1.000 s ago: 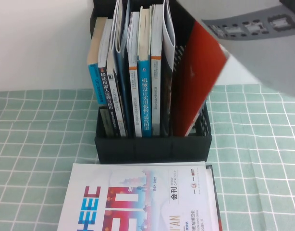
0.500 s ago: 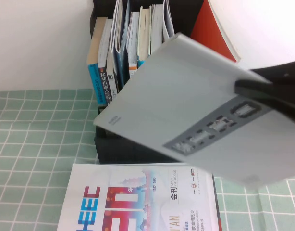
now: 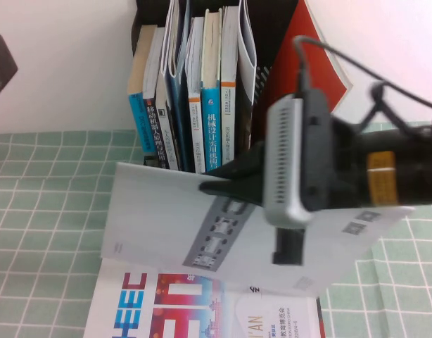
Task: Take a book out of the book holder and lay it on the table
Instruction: Place the picked book on the book
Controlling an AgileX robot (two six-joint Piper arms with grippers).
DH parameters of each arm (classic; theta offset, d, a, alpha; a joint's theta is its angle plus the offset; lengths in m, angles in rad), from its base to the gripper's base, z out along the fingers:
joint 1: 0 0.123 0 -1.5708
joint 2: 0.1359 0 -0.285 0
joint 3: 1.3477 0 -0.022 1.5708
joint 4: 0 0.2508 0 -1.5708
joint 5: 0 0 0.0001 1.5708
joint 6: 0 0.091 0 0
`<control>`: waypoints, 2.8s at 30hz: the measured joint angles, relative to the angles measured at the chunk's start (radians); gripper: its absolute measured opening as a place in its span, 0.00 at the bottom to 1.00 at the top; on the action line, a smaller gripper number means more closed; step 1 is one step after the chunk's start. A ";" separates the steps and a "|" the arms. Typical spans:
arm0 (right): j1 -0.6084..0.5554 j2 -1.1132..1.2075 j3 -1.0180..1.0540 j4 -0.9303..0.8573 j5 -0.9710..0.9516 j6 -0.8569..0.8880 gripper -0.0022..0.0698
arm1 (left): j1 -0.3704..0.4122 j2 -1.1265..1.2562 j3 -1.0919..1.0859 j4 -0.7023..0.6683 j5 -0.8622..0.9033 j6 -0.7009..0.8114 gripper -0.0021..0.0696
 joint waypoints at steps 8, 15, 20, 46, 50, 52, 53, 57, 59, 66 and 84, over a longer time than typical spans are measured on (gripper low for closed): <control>0.013 0.196 -0.157 -0.013 0.056 -0.027 0.05 | 0.000 0.000 0.000 0.000 0.006 -0.010 0.03; 0.013 0.296 -0.258 -0.015 0.084 -0.087 0.05 | 0.000 0.000 0.000 0.000 0.007 -0.012 0.03; 0.013 0.312 -0.296 -0.015 0.122 -0.136 0.05 | 0.000 0.000 0.000 0.000 0.008 -0.012 0.03; 0.017 0.355 -0.203 -0.011 0.065 -0.158 0.05 | 0.000 0.000 0.000 0.000 0.008 -0.016 0.03; 0.044 0.355 -0.182 -0.011 0.058 -0.119 0.05 | 0.000 0.000 0.000 0.000 0.008 -0.014 0.03; 0.068 0.355 -0.177 -0.011 0.067 -0.107 0.05 | 0.000 0.000 0.000 0.000 0.008 -0.014 0.03; 0.078 0.355 -0.177 -0.013 0.074 -0.102 0.05 | 0.000 0.000 0.000 0.000 0.008 -0.012 0.03; 0.123 0.355 -0.175 -0.013 0.096 -0.030 0.05 | 0.000 0.000 0.000 0.000 0.008 -0.012 0.03; 0.134 0.357 -0.166 -0.013 0.102 0.016 0.05 | 0.000 0.000 0.000 0.000 0.008 -0.012 0.03; 0.141 0.361 -0.109 -0.013 0.075 0.122 0.05 | 0.000 0.000 0.000 0.000 0.009 -0.012 0.03; 0.143 0.450 -0.124 -0.015 -0.245 0.210 0.73 | 0.000 0.000 0.000 0.000 0.011 -0.007 0.03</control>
